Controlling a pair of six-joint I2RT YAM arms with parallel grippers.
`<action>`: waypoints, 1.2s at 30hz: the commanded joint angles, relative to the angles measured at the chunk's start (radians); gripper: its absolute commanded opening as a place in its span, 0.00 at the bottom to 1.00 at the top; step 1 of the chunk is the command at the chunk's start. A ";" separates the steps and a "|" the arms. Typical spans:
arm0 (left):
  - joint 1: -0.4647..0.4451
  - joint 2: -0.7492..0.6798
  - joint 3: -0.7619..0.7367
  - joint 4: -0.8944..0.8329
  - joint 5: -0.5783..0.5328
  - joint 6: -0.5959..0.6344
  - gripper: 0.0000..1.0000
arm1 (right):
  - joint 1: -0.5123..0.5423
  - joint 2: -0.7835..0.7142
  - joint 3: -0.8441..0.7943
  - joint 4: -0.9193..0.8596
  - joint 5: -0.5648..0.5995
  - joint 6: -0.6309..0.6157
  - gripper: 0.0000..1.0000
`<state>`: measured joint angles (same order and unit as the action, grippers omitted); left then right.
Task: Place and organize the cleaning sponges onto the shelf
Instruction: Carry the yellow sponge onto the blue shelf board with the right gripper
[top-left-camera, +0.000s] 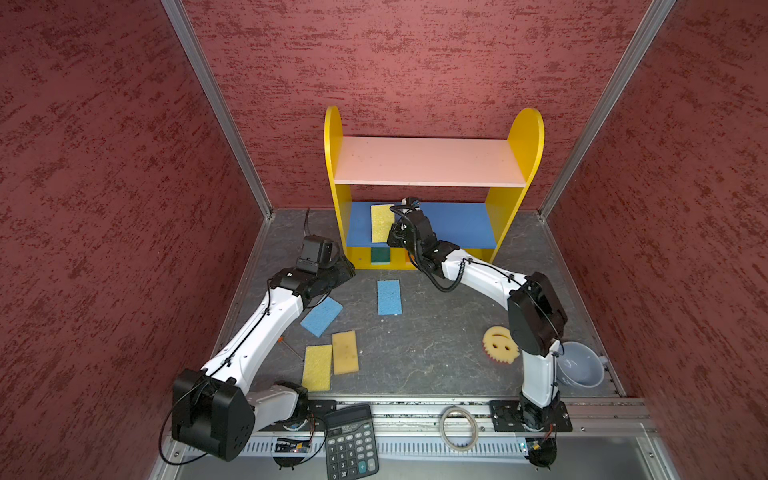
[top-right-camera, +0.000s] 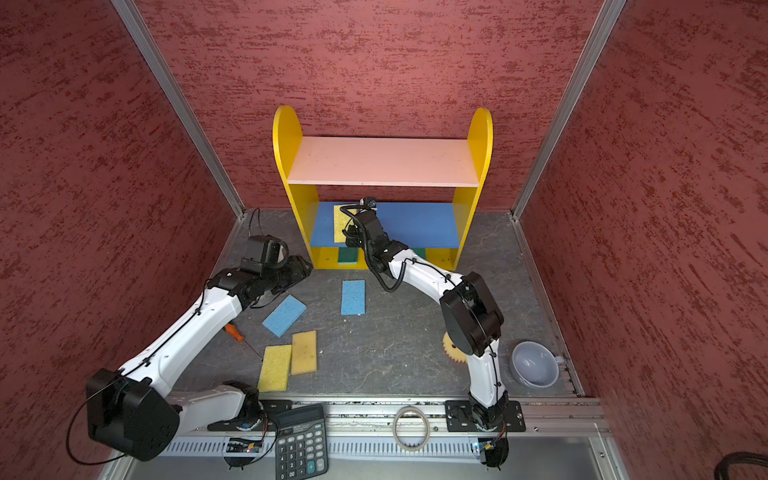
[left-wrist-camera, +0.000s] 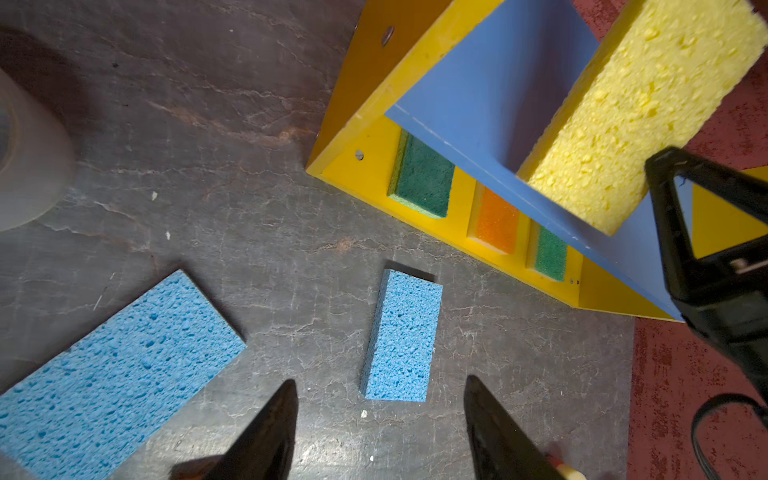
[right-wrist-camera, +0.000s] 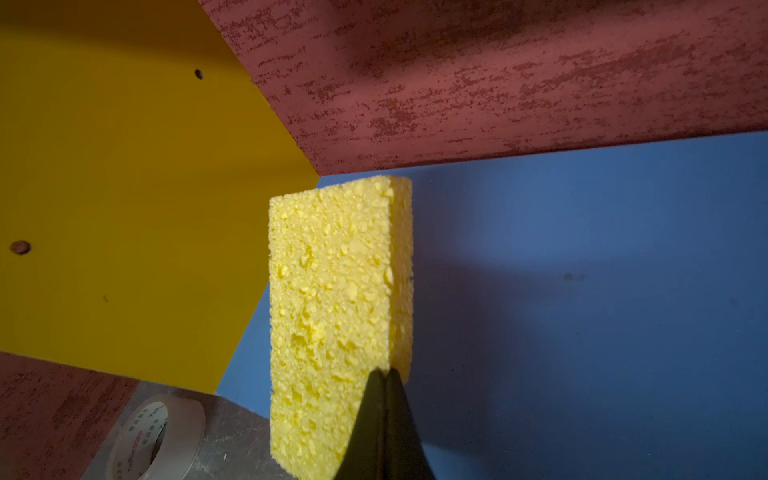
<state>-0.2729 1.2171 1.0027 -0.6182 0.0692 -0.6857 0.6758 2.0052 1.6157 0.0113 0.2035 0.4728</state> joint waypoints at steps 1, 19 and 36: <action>0.020 -0.022 -0.007 -0.025 -0.012 0.015 0.65 | -0.010 0.044 0.077 0.066 -0.005 0.022 0.00; 0.049 -0.007 -0.038 -0.014 0.030 -0.002 0.65 | -0.018 0.124 0.170 -0.072 -0.078 0.142 0.00; 0.034 -0.018 -0.032 -0.008 0.040 -0.022 0.65 | -0.044 0.095 0.172 -0.120 -0.090 0.068 0.00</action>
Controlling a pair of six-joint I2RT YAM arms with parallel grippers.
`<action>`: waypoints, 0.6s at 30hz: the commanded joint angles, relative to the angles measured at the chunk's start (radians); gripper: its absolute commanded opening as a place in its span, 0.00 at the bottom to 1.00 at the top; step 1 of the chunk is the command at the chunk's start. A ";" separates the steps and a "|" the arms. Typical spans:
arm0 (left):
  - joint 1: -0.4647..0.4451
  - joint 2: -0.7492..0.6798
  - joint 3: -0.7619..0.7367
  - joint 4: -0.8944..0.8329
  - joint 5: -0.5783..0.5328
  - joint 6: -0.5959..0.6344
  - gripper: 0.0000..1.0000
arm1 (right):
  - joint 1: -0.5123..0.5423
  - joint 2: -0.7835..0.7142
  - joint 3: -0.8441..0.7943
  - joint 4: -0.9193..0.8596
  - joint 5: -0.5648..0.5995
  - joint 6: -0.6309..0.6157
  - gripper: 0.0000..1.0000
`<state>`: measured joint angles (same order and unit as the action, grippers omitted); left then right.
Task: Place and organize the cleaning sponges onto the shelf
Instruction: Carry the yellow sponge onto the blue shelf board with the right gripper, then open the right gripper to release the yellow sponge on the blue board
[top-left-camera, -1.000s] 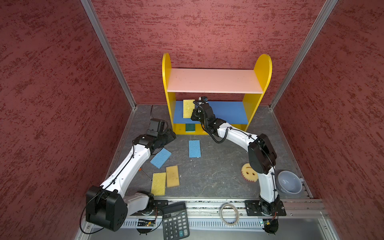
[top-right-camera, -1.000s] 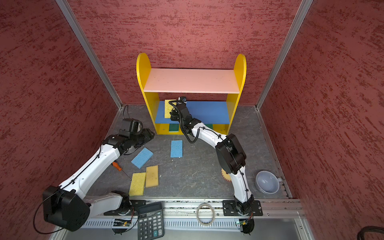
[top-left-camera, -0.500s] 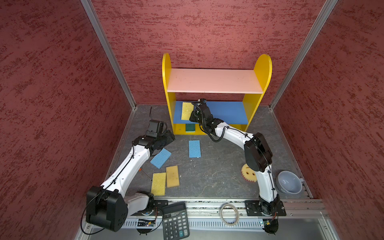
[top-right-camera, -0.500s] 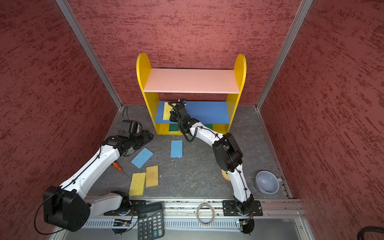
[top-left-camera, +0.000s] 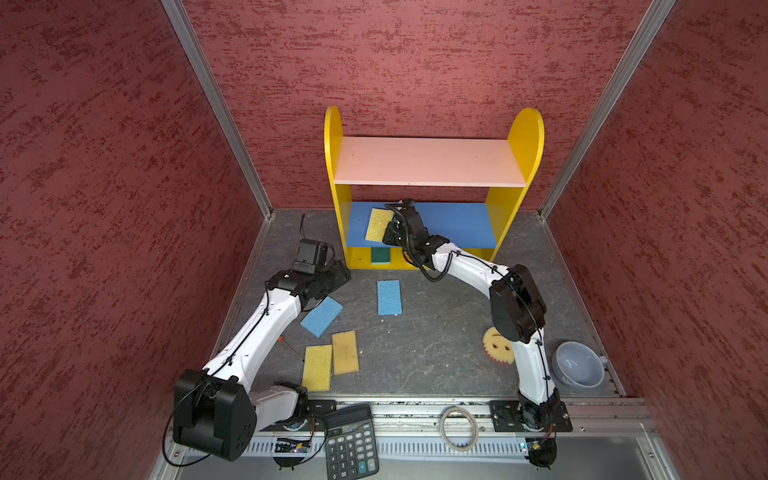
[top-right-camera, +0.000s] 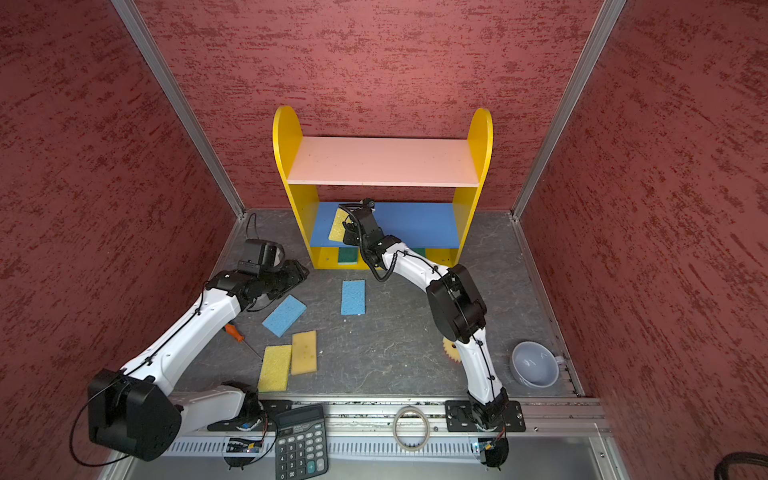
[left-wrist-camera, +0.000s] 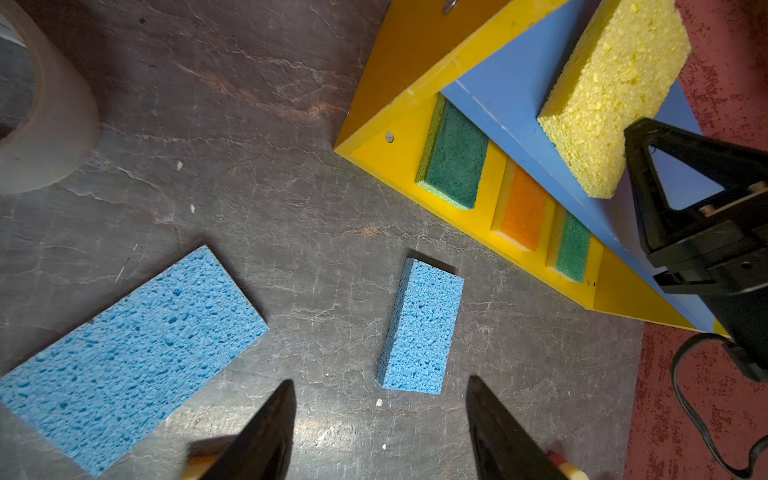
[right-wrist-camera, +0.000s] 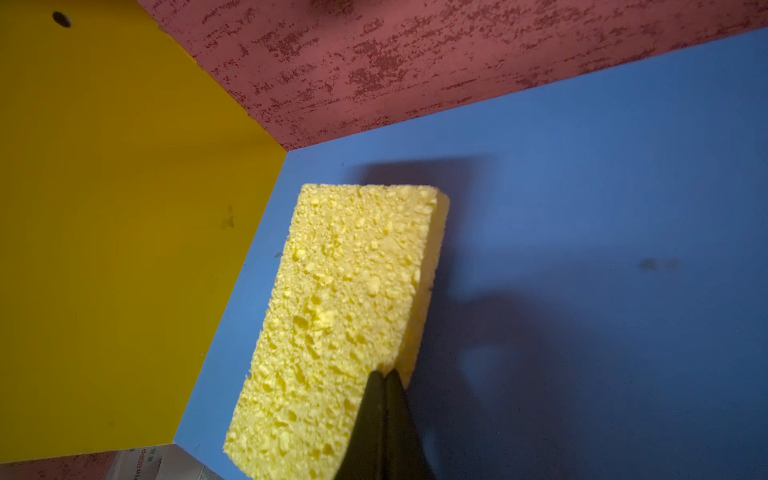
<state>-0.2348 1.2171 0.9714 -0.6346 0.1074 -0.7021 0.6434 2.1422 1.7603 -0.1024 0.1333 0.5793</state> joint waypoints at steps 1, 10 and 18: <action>-0.005 -0.018 -0.001 0.008 0.001 -0.005 0.65 | -0.011 -0.039 0.029 -0.003 -0.025 -0.049 0.00; -0.015 0.006 0.005 0.013 -0.001 -0.007 0.65 | -0.024 -0.008 0.053 0.010 -0.040 -0.105 0.10; -0.018 0.032 0.016 0.012 -0.009 -0.005 0.66 | -0.031 -0.002 0.077 -0.005 -0.068 -0.189 0.21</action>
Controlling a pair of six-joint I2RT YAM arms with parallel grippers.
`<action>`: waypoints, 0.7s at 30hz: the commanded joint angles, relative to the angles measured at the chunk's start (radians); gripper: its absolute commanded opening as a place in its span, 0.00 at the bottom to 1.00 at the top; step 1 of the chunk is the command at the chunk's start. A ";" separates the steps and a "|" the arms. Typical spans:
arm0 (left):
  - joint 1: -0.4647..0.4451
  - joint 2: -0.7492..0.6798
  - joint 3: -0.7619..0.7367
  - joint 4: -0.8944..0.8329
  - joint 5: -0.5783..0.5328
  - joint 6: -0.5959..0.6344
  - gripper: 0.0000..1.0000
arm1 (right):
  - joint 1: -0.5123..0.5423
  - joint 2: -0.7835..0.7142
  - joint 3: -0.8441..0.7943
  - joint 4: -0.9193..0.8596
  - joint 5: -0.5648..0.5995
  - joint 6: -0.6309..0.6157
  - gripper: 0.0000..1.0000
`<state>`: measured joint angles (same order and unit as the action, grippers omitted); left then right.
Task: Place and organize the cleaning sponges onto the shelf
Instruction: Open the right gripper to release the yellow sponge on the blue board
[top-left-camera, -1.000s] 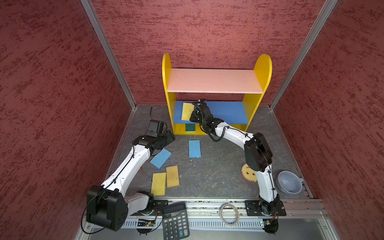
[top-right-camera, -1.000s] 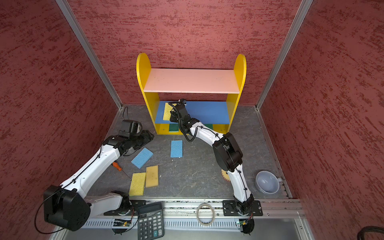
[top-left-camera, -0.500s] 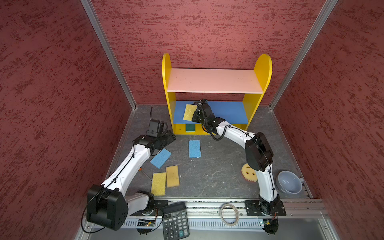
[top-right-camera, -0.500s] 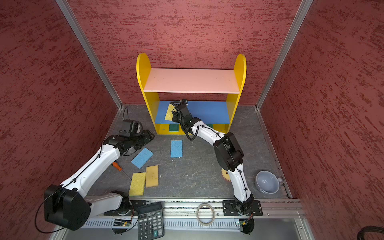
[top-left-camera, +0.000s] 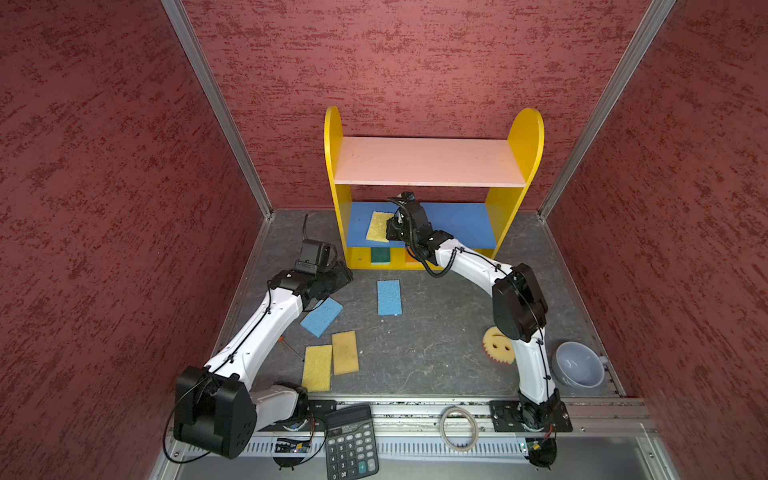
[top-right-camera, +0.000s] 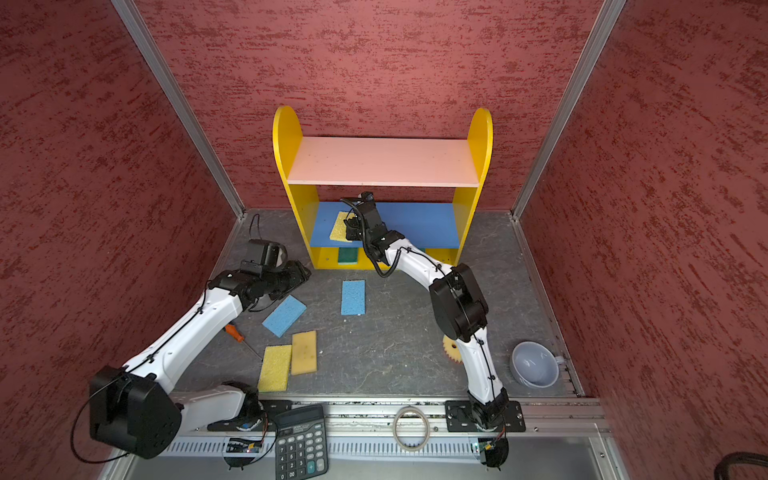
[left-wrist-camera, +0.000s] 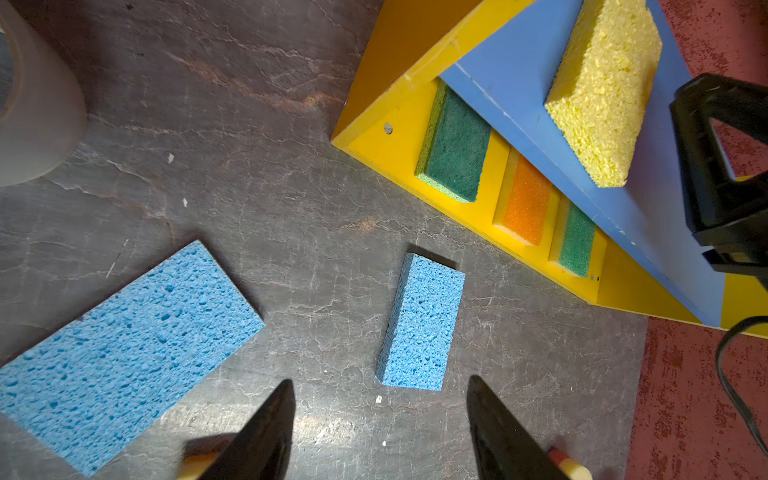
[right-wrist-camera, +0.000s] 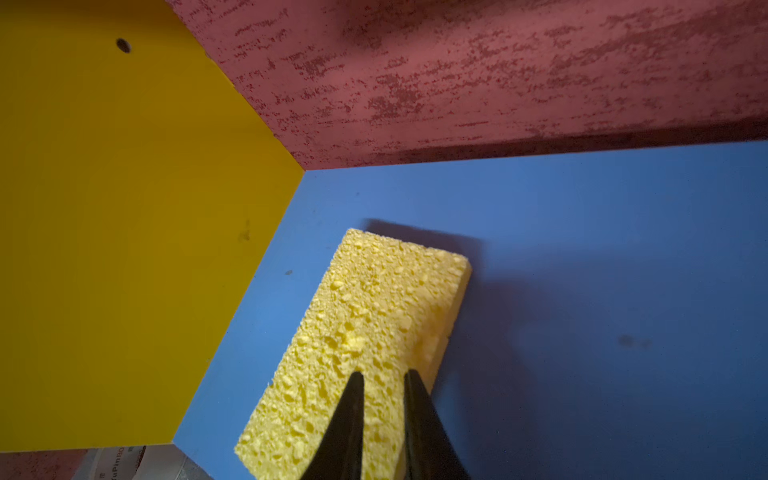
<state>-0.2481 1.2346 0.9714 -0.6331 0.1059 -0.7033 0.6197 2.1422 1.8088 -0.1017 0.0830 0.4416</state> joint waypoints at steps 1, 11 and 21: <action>-0.005 0.019 0.023 0.004 -0.010 -0.002 0.66 | -0.009 -0.012 0.023 -0.005 -0.014 -0.058 0.21; -0.003 0.020 0.024 -0.060 -0.030 0.021 0.65 | -0.001 -0.191 -0.122 0.016 -0.045 -0.032 0.26; 0.104 -0.066 -0.008 -0.168 -0.079 -0.013 0.68 | 0.232 -0.375 -0.449 0.037 0.143 -0.011 0.57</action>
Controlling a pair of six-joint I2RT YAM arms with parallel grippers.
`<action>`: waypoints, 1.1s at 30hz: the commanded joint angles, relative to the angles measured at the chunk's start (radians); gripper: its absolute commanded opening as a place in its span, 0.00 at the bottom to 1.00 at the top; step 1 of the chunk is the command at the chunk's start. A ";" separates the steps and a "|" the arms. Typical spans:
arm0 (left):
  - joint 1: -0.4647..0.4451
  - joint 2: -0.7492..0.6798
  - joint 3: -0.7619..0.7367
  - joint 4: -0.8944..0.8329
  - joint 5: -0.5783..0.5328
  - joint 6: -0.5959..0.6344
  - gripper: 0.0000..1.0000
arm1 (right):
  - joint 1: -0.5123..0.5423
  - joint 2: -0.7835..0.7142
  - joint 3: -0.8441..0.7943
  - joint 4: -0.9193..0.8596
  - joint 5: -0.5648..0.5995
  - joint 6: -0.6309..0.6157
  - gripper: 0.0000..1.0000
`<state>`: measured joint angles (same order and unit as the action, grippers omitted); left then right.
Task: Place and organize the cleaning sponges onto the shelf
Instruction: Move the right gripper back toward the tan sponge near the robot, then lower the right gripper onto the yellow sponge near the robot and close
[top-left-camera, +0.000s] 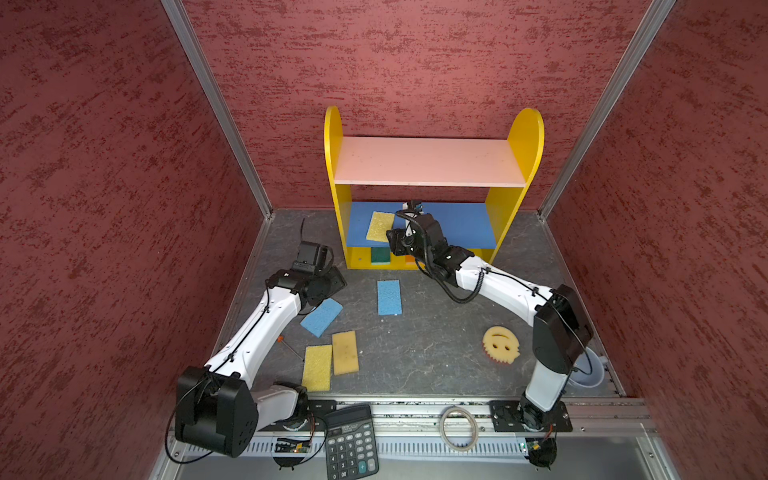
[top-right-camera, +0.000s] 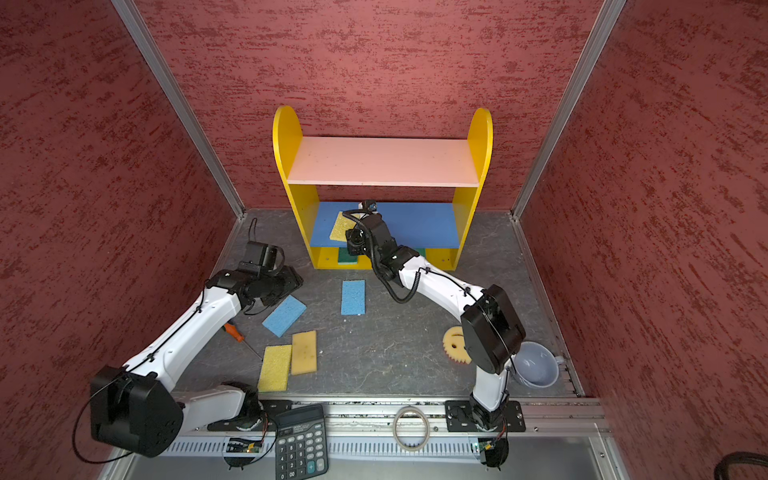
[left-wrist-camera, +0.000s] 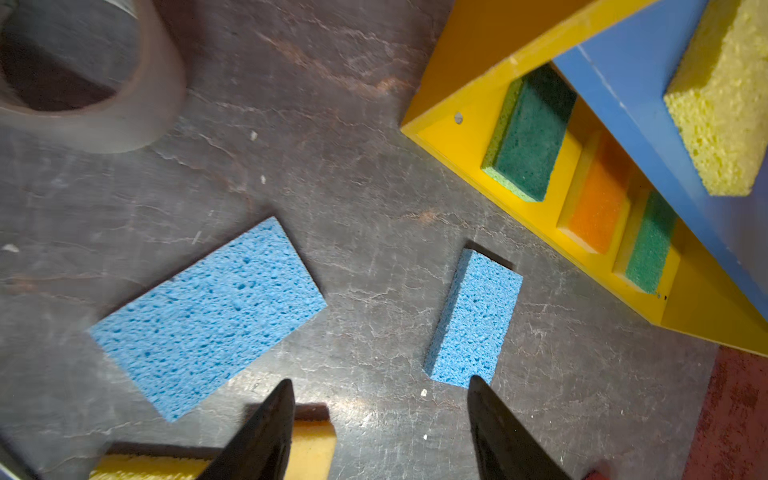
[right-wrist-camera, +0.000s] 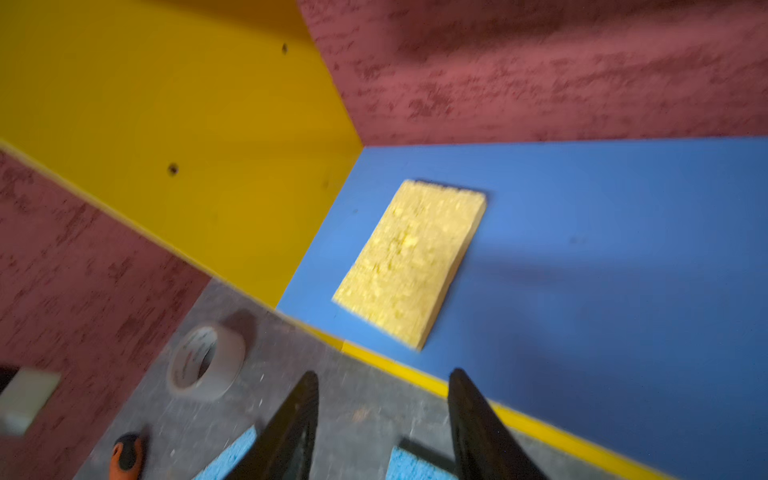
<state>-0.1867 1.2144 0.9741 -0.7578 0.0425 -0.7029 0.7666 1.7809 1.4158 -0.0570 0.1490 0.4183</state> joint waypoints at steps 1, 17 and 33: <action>0.058 -0.056 -0.011 -0.059 -0.015 -0.019 0.69 | 0.120 -0.014 -0.070 -0.018 0.094 0.016 0.59; 0.119 -0.148 -0.189 -0.211 -0.114 -0.190 0.76 | 0.392 0.187 -0.118 -0.036 -0.078 -0.082 0.68; 0.306 -0.177 -0.107 -0.181 -0.042 -0.130 0.76 | 0.495 0.278 -0.090 -0.024 -0.167 -0.234 0.56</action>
<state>0.1097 1.0611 0.8291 -0.9565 -0.0250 -0.8593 1.2751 2.0319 1.3079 -0.0681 -0.0044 0.1936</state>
